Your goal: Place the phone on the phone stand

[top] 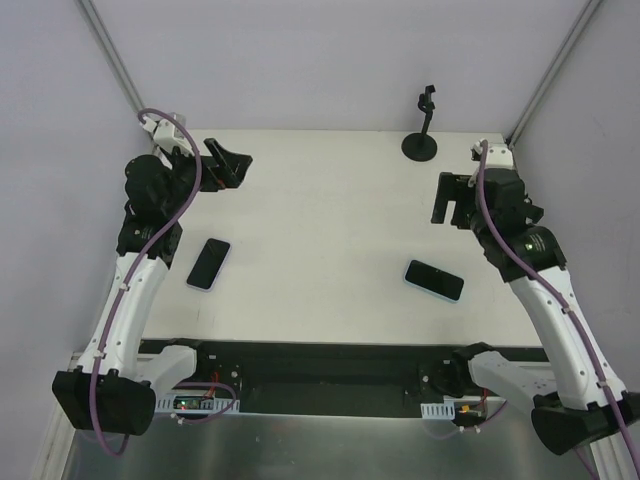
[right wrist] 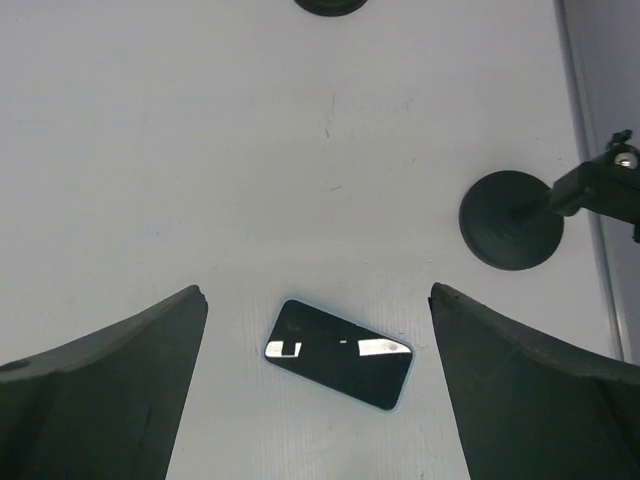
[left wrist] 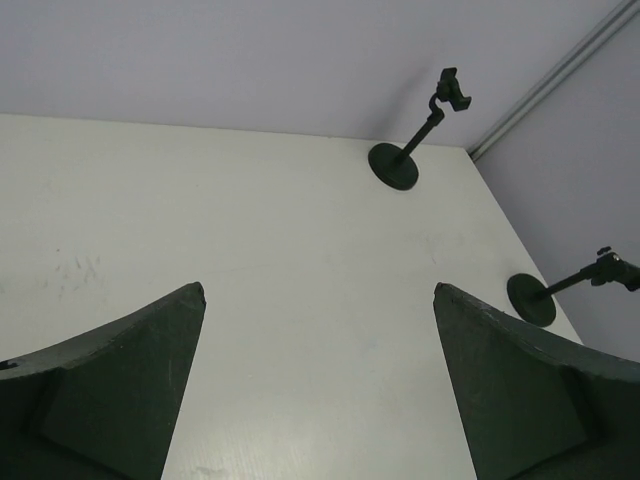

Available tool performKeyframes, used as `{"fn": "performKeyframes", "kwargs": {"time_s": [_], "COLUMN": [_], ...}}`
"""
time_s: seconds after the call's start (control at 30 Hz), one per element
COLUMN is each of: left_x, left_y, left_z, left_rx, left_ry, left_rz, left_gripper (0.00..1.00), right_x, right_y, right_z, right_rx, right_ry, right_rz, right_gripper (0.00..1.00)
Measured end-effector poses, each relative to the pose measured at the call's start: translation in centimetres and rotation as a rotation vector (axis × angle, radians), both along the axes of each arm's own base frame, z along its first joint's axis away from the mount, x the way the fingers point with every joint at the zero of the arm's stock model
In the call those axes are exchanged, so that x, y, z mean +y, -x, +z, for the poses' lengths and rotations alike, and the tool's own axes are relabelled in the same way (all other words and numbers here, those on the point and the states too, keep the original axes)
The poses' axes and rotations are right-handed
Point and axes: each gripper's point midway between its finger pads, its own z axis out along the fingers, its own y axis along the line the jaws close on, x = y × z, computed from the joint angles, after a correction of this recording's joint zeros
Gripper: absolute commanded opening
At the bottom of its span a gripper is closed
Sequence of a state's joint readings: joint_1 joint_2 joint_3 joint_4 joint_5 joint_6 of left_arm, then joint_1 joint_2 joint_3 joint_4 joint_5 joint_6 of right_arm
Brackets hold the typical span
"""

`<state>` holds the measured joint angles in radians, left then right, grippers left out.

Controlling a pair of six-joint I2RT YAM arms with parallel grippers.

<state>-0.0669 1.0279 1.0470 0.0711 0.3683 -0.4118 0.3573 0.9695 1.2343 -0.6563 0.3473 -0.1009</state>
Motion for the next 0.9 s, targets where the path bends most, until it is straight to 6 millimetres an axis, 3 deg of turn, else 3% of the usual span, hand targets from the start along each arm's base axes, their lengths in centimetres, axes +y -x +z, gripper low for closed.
{"fn": "performKeyframes", "kwargs": {"time_s": [0.13, 0.23, 0.33, 0.5, 0.67, 0.9], "left_x": [-1.5, -2.9, -4.4, -6.9, -9.0, -10.2], "left_y": [0.3, 0.6, 0.9, 2.0, 2.5, 2.7], "left_z": [-0.2, -0.7, -1.1, -1.5, -2.7, -4.2], "left_rx": [0.007, 0.020, 0.032, 0.046, 0.085, 0.145], "left_ry": [0.002, 0.001, -0.001, -0.002, 0.002, 0.017], "left_rz": [-0.053, -0.099, -0.147, -0.239, -0.342, -0.402], "left_gripper": [0.97, 0.98, 0.99, 0.99, 0.99, 0.99], "right_x": [0.9, 0.3, -1.8, -7.0, -12.1, -15.6], "right_y": [-1.7, -2.8, -3.7, -4.7, -4.2, -5.1], "right_z": [-2.6, -4.3, -5.2, -4.9, -6.6, -8.3], "right_rx": [0.101, 0.162, 0.191, 0.123, 0.052, -0.005], "right_ry": [-0.039, -0.085, -0.156, -0.322, -0.544, -0.783], "right_rz": [0.023, -0.005, -0.081, -0.247, -0.413, -0.550], "right_gripper": [0.96, 0.96, 0.96, 0.96, 0.96, 0.96]}}
